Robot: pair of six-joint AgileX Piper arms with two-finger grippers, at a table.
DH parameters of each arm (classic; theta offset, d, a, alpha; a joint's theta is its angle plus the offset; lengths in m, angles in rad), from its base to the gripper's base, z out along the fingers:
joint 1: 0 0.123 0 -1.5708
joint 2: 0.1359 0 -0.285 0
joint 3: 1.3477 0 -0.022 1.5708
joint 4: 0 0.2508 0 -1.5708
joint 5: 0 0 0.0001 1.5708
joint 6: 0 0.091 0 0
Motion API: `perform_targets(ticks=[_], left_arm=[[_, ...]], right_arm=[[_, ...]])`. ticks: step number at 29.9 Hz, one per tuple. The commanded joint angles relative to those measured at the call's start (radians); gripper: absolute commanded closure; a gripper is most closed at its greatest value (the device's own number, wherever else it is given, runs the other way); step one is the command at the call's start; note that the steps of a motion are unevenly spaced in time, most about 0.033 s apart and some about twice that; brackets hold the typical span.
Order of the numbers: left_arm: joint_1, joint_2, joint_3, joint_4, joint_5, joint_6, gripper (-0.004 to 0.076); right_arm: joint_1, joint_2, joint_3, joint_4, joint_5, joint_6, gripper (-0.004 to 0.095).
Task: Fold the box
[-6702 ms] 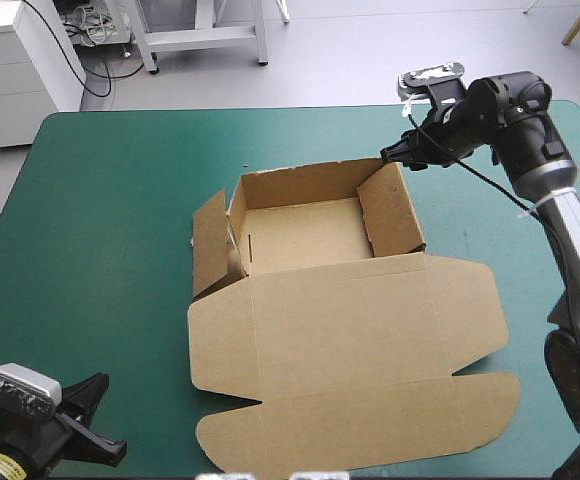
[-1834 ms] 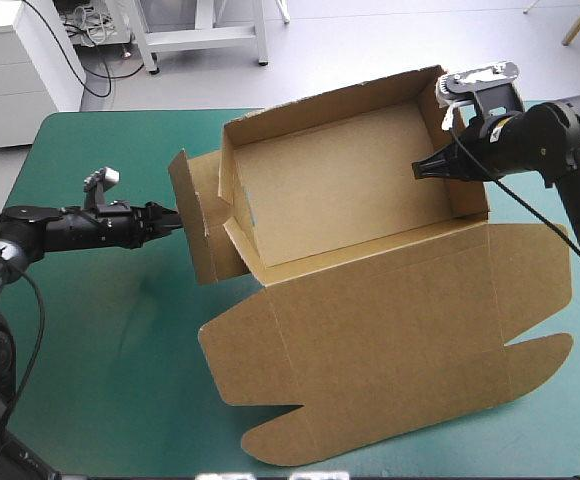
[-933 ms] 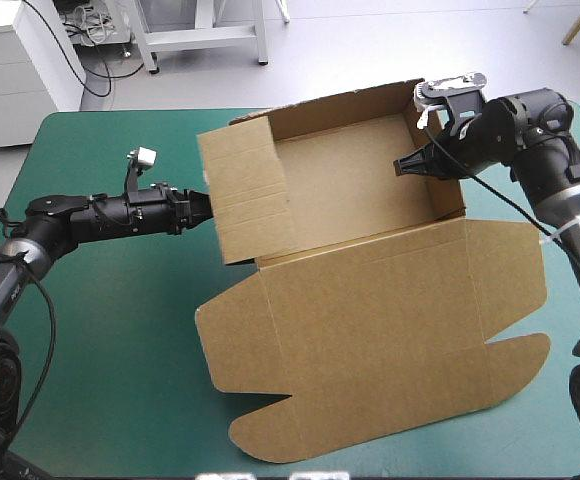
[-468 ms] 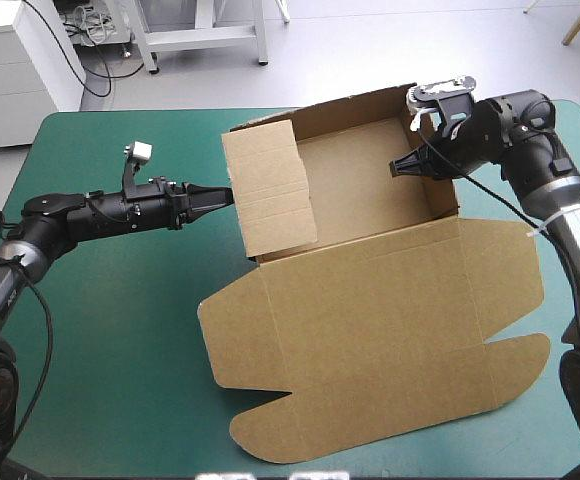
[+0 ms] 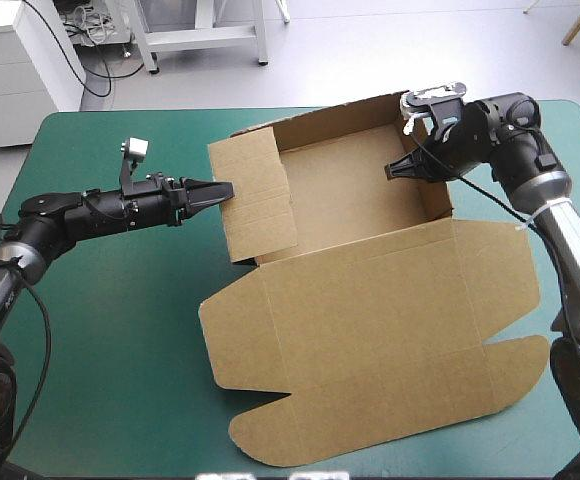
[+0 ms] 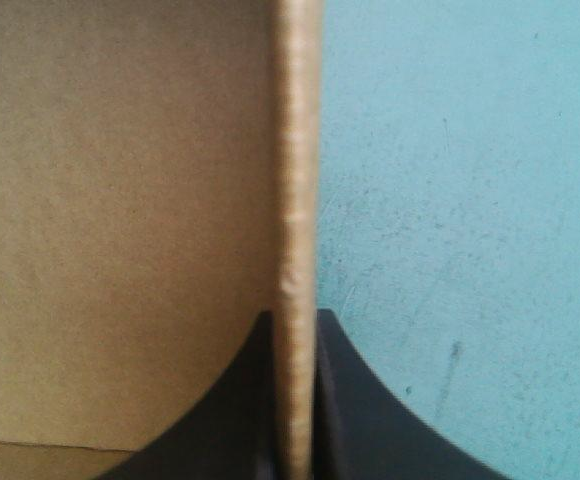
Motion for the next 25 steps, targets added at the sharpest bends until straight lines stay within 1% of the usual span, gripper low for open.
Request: perform_targets(ticks=[1, 3, 9, 15, 20, 22, 25], left_arm=[[-0.006, -0.046, -0.039, -0.059, 0.059, -0.048, 0.0302], [-0.008, -0.046, -0.064, -0.014, 0.041, -0.083, 0.0302], [-0.049, -0.046, -0.178, 0.25, -0.052, -0.299, 0.0302], [-0.152, -0.046, -0.272, 0.489, -0.174, -0.495, 0.0302], [-0.246, -0.046, -0.336, 0.776, -0.259, -0.756, 0.0302], [-0.285, -0.046, -0.358, 0.936, -0.284, -0.887, 0.0302], [-0.335, -0.046, -0.376, 1.127, -0.289, -1.034, 0.0302]], right_arm=[[0.016, -0.047, -0.033, 0.013, -0.055, -0.004, 0.0928], [0.036, -0.047, -0.033, 0.0, -0.068, 0.012, 0.0928], [0.089, -0.047, -0.033, -0.015, -0.106, 0.039, 0.0928], [0.131, -0.047, -0.033, -0.101, -0.099, 0.1, 0.0927], [0.169, -0.047, -0.033, -0.107, -0.097, 0.123, 0.0927], [0.192, -0.047, -0.033, -0.124, -0.099, 0.14, 0.0927], [0.218, -0.047, -0.033, -0.13, -0.099, 0.166, 0.0927]])
